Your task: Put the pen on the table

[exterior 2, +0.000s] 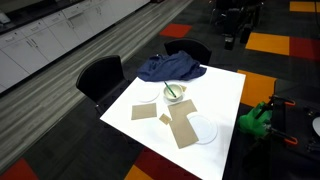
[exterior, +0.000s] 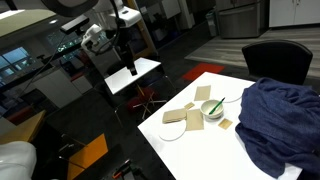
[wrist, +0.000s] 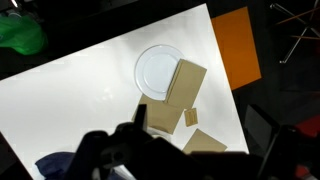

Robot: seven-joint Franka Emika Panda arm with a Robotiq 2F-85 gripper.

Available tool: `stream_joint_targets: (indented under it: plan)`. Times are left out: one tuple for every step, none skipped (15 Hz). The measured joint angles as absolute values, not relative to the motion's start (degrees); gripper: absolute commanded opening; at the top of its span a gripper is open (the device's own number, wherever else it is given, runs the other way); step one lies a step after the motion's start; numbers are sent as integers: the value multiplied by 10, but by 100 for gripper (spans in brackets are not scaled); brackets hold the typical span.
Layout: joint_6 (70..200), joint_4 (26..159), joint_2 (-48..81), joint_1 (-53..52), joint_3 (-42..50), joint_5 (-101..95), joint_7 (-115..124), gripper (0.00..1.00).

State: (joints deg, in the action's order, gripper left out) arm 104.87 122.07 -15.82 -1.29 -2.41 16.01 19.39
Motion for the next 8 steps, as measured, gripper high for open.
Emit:
stream_joint_targets:
  plan:
    - [1061,1220,-149,-13,-24,160,193,100]
    - [1076,1220,-139,-13,-24,160,193,100]
    - [1088,1219,-130,-13,-24,160,191,100]
    - [1101,1217,-120,-13,-24,159,191,100]
    - [1112,1216,-110,-13,-24,158,188,100]
    - [1123,1213,-100,-13,-24,157,183,100]
    - [1133,1210,-90,-13,-23,155,180,100]
    - [1146,1207,-79,-13,-23,150,175,100]
